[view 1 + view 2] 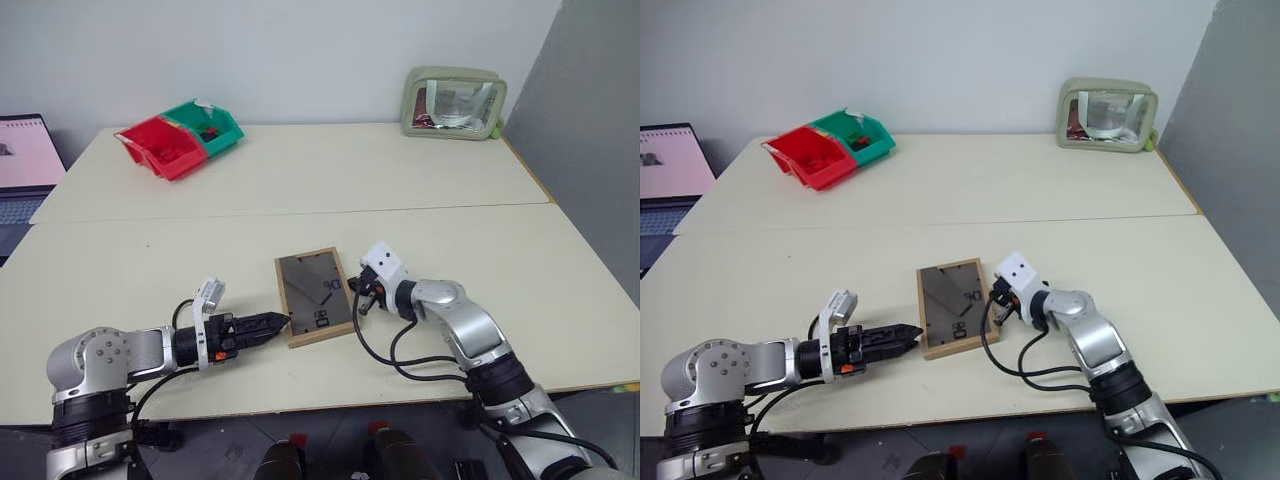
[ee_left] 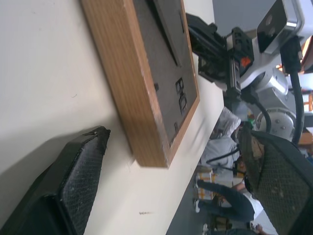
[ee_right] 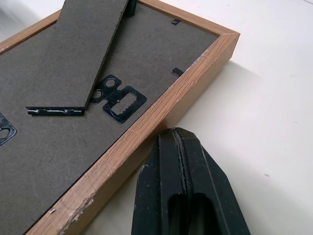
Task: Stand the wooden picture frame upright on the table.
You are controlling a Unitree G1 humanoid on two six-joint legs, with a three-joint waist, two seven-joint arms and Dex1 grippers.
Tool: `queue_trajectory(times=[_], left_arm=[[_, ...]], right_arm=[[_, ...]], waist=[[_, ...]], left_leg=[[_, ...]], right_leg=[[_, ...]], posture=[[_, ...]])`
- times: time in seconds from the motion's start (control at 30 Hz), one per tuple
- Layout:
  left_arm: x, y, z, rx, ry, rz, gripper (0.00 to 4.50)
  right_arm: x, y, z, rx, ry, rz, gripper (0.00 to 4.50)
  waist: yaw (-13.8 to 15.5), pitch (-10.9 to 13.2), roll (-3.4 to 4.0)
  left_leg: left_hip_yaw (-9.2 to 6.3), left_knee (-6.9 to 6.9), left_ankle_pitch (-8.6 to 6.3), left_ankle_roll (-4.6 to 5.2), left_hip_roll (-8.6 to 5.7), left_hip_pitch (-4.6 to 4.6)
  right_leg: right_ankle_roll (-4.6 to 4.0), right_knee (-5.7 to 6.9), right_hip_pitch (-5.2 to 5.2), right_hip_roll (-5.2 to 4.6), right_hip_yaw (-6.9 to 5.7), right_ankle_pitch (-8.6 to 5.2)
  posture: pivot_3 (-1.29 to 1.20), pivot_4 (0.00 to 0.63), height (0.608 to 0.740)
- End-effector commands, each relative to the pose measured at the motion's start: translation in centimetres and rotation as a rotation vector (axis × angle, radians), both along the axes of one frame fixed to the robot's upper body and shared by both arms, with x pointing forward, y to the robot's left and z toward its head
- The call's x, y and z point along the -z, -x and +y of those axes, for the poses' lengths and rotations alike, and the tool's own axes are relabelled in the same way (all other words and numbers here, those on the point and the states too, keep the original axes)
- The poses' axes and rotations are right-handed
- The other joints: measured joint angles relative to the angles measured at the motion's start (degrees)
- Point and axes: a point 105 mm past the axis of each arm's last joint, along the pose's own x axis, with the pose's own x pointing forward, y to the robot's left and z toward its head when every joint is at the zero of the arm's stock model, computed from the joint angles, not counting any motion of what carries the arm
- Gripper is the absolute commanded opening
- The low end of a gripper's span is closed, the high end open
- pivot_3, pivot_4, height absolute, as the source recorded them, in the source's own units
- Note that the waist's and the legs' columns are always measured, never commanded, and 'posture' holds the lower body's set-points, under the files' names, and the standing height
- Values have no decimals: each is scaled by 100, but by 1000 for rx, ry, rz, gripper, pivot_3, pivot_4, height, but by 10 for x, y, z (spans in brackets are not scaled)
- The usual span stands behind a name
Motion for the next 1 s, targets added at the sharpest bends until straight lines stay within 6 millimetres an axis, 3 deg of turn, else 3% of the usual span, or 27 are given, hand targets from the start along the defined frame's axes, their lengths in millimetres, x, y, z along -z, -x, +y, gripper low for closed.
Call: queue_trajectory(times=[0.03, 0.2, 0.47, 0.5, 0.63, 0.83, 1.0], left_arm=[[32, 0, -13, -16, -22, 91, 4461], [35, 0, -33, 25, -9, 79, 4461], [27, -7, -35, 14, 9, 50, 4461], [24, -7, -36, 16, 17, 47, 4083], [14, -4, -36, 27, 41, 22, 3374], [2, -5, -24, -16, 51, -8, 1956], [-19, -4, -20, -17, 70, -68, 985]], right_arm=[[-11, 7, 18, -46, -24, -43, 0], [-10, 14, 27, -56, -35, -27, 0], [-8, 12, 19, -24, -29, -15, 0], [-7, 11, 17, -18, -27, -15, 0], [-7, 6, 13, 14, -32, -11, 0], [-15, -13, -1, 119, -54, -34, 0], [-33, -43, -35, 264, -49, -118, 0]], waist=[[29, -8, 10], [174, -18, 22], [278, -26, 27], [277, -26, 27], [259, -25, 26], [218, -18, 17], [170, -10, 7]], left_leg=[[0, 0, 0, 0, -1, 5], [-3, -11, -2, 0, -6, 69], [-5, -9, -2, 0, -7, 65], [-5, -10, -2, 0, -8, 65], [-5, -11, -2, 1, -7, 55], [-4, -16, -4, 1, -5, 38], [-4, -18, -4, 0, -6, 39]], right_leg=[[0, -1, 6, 0, 0, 0], [29, -53, 95, -4, -4, -16], [41, -78, 108, -25, -6, -11], [41, -78, 108, -25, -7, -11], [42, -89, 103, -22, -9, -10], [42, -100, 88, -21, -8, -9], [41, -101, 85, -21, -8, -8]], posture=[[0, 150, 740], [0, 150, 740], [0, 150, 740], [0, 150, 740], [0, 150, 740], [0, 150, 740], [0, 150, 740]])
